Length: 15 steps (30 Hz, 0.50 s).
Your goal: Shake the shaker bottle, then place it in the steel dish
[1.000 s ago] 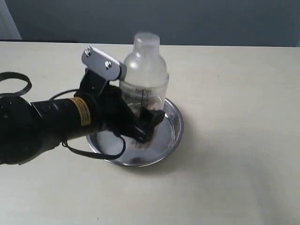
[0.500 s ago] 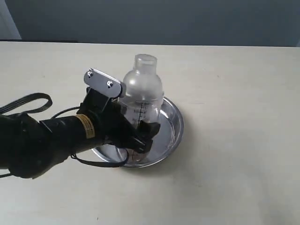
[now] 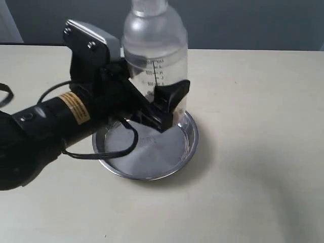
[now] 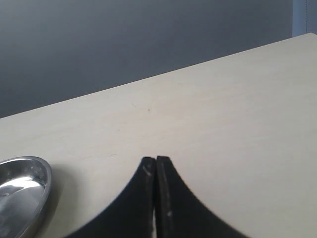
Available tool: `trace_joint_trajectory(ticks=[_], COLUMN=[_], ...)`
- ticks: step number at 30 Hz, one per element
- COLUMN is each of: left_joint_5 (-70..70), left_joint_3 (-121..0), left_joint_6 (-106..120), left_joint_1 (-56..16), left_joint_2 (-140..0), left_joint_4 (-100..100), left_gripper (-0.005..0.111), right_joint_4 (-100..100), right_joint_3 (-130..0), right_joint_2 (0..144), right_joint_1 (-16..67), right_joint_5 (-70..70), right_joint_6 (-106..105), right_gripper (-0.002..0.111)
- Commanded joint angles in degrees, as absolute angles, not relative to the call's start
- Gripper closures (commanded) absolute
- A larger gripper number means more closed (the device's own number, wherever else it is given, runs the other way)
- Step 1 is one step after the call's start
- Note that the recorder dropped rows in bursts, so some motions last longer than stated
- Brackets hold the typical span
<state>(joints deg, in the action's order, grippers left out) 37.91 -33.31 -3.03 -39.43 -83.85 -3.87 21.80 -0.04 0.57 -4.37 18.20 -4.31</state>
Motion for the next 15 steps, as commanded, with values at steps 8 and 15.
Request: trace_joint_trajectory(ticks=[8,15], left_joint_5=[35.4,35.5], left_joint_3=[-37.1,-40.2], left_joint_6=[-0.9,1.5], left_joint_1=[-39.6,-39.4], left_joint_2=[-89.6,-81.2], left_joint_4=[-6.7,-2.6], left_gripper=[0.106,0.106], right_joint_4=[21.7,21.7], right_joint_3=[0.0,0.0], right_joint_2=[0.3,0.3], right_joint_1=[-4.5,-4.5], right_joint_5=[17.6,17.6], right_joint_6=[-4.4,-4.4], right_gripper=[0.109,0.109])
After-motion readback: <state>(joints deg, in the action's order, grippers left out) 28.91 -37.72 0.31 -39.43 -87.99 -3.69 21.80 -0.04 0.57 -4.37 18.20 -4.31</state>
